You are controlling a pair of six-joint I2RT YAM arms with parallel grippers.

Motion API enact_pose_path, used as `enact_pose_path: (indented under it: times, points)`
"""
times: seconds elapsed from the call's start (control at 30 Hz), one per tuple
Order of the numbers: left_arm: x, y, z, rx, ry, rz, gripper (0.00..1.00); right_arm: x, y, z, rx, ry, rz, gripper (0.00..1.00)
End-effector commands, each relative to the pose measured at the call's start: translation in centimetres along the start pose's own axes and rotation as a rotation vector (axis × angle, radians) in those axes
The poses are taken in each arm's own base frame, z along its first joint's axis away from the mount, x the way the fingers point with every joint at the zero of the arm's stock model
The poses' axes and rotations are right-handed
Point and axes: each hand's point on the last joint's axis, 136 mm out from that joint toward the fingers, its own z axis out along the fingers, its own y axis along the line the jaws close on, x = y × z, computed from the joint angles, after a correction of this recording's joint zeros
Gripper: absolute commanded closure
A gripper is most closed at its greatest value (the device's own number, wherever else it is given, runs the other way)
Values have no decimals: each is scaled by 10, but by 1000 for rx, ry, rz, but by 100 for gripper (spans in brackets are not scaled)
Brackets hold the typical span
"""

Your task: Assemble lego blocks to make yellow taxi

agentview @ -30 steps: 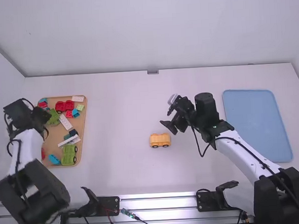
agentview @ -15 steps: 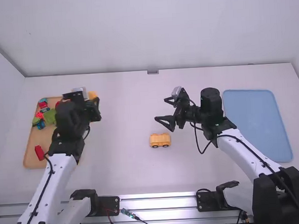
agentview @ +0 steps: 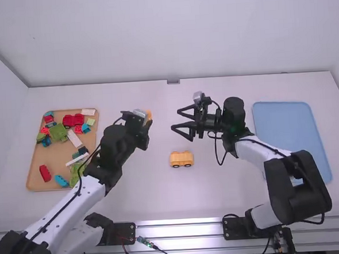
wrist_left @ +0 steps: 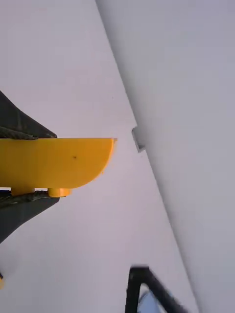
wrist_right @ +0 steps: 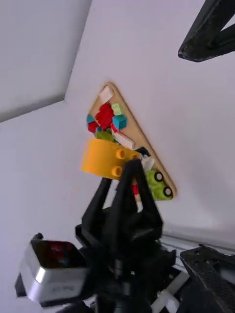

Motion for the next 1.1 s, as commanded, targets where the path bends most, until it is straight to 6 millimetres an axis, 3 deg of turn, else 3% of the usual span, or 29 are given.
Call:
enact_pose_path:
  times: [0.0,0.2,0.6,0.8,1.07]
  points:
    - [9,-16,3,58,8,55,98,-4,1,2,-30,0,60,1]
    - [13,-39,11,110,-9,68,98,-6,-3,3,-12,-15,53,6]
    - [5,-62,23,120,-52,-80,98,-5,-2,22,33,-27,47,11]
    - [2,-58,24,86,-64,-114,98,-6,-7,20,55,-35,53,22]
    - [-1,-71,21,103,-77,-129,98,-6,-8,24,77,-39,57,35]
